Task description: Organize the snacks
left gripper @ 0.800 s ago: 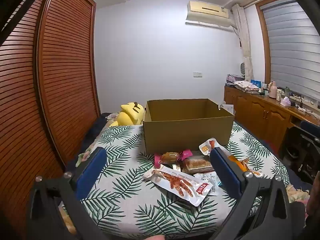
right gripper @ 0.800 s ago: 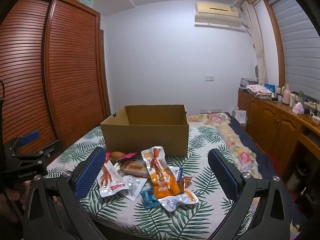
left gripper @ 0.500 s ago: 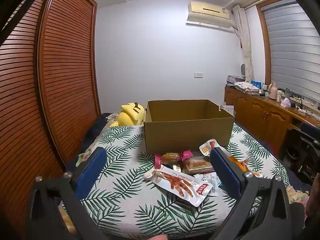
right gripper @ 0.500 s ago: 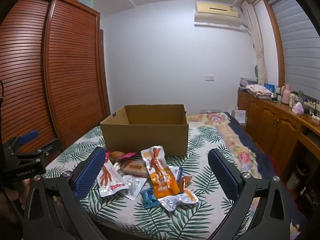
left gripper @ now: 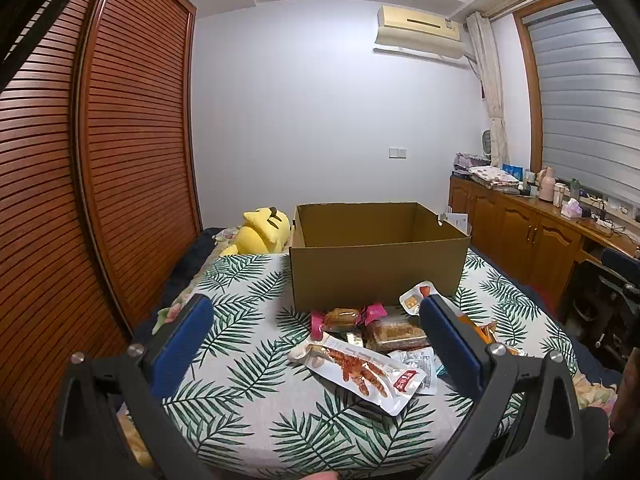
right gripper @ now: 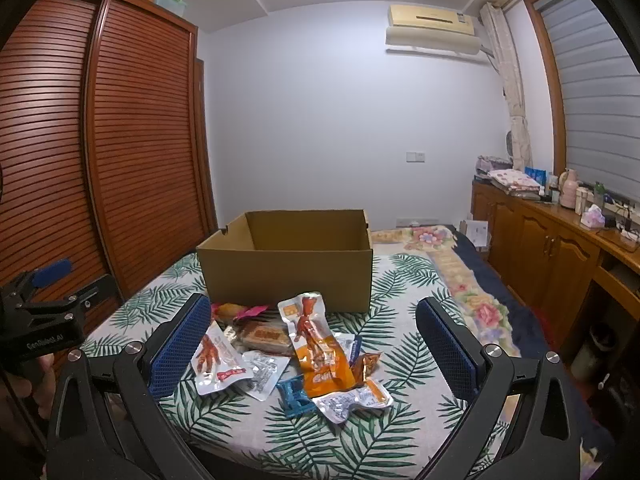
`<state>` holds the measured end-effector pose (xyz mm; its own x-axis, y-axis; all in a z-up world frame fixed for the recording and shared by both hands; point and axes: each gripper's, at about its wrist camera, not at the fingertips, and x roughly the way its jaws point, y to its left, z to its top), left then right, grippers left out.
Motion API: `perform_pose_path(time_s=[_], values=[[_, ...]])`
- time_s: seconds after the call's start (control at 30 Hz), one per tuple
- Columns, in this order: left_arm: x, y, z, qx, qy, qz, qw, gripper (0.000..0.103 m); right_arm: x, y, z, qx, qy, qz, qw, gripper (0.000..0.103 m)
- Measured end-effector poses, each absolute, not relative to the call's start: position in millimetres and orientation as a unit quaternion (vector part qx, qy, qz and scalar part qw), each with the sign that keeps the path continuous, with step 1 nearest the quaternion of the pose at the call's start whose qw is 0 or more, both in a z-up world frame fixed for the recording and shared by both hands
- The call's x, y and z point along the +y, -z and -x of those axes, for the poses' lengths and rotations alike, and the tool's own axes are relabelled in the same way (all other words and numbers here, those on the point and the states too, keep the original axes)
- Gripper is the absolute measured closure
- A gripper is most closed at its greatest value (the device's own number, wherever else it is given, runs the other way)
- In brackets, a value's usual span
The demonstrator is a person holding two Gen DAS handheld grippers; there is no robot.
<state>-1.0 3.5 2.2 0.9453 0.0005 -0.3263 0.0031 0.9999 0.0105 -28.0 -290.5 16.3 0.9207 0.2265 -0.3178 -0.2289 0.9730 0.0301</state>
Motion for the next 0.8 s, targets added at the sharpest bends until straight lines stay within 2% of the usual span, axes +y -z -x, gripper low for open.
perform_pose_path(time_s=[0.8], values=[[1.9,-5.7,3.7,0.162,0.002,-0.002,0.987,0.0,-287.9,-15.7,28.9,0.164,-0.113,0.004,0.98,0.0]])
